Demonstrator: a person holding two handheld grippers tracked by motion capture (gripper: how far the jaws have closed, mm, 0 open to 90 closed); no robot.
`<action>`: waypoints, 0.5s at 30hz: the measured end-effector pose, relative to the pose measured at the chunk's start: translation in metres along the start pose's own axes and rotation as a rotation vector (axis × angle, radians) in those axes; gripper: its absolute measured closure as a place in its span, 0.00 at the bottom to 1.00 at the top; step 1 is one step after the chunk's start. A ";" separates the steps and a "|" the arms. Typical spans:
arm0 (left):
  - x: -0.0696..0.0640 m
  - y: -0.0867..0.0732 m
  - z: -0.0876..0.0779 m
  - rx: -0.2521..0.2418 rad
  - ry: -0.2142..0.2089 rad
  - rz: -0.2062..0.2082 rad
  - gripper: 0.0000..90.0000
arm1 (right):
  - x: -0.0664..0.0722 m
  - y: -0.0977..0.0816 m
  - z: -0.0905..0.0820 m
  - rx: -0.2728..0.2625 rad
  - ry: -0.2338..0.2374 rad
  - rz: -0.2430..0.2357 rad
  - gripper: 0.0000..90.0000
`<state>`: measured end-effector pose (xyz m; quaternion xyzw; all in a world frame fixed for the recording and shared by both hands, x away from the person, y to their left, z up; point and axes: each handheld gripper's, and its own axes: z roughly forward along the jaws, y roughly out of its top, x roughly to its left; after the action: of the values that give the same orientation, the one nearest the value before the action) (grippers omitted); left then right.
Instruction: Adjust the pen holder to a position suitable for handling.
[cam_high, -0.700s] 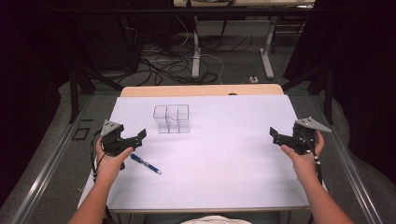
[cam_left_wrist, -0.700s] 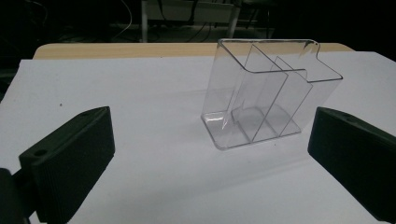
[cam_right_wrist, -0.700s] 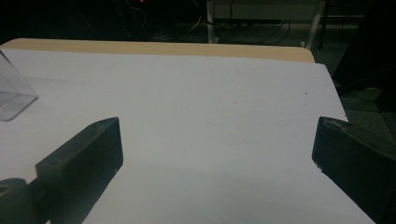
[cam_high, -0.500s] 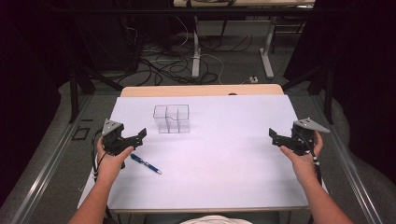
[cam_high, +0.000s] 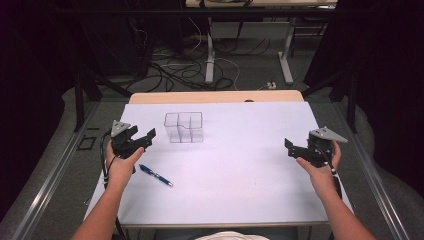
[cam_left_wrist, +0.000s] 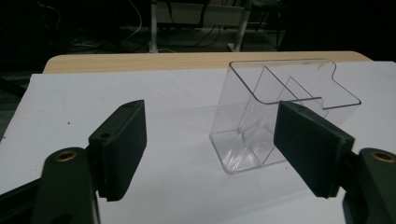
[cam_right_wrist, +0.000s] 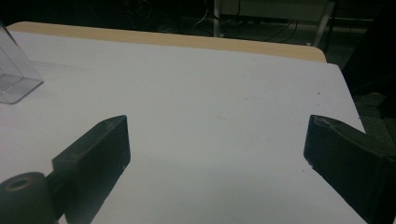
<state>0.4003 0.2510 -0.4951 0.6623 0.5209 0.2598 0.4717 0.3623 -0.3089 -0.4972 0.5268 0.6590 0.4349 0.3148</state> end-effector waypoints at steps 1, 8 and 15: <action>0.000 0.000 0.000 0.000 0.000 0.000 0.31 | 0.000 0.000 0.000 0.004 -0.001 0.006 0.07; 0.003 0.015 0.006 -0.007 0.018 -0.011 0.38 | 0.000 -0.002 0.001 0.022 0.005 -0.002 0.09; 0.001 0.033 0.014 0.024 0.011 -0.035 0.50 | 0.001 -0.003 0.002 0.019 0.007 0.000 0.09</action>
<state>0.4269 0.2468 -0.4718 0.6573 0.5381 0.2491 0.4653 0.3626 -0.3082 -0.5008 0.5283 0.6641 0.4305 0.3074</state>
